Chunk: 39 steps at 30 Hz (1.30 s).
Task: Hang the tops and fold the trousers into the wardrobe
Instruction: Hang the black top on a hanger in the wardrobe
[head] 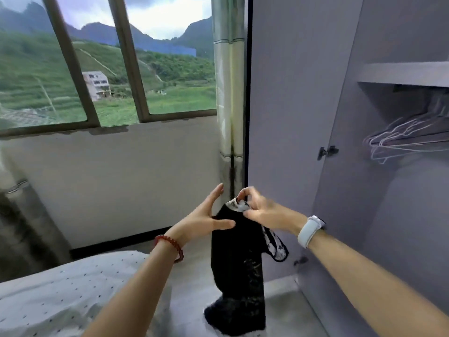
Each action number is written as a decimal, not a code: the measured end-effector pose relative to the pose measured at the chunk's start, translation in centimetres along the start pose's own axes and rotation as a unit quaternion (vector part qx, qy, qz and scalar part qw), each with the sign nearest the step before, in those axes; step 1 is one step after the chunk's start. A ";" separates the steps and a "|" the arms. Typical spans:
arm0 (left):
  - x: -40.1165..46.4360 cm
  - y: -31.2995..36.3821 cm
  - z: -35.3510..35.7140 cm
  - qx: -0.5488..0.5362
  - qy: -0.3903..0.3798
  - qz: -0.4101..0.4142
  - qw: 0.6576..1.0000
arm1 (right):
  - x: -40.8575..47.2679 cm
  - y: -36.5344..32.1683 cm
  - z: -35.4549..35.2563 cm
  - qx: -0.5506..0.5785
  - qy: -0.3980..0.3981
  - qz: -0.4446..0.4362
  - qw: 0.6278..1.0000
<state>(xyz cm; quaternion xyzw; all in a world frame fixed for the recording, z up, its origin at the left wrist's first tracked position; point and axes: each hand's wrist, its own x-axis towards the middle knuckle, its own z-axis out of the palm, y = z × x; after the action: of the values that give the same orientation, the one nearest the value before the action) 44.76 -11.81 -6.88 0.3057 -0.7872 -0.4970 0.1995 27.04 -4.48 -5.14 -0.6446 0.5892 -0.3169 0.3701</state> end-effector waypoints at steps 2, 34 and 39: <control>4.9 0.1 -0.6 -0.057 -0.049 -0.023 0.997 | 2.2 0.2 -3.0 -0.081 0.004 -0.004 0.997; 55.3 14.0 19.2 -0.072 -0.163 0.264 0.948 | 4.7 26.6 -44.4 0.298 0.712 0.214 0.599; 57.1 14.0 20.2 -0.061 -0.156 0.265 0.949 | 6.7 29.1 -47.9 0.384 0.712 0.175 0.561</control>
<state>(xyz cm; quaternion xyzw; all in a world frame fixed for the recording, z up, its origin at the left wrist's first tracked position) -13.55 -32.83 -2.21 -0.0084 -0.8293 -0.5150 0.2168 -27.99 -17.03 -4.95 0.1094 0.5852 -0.7983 0.0914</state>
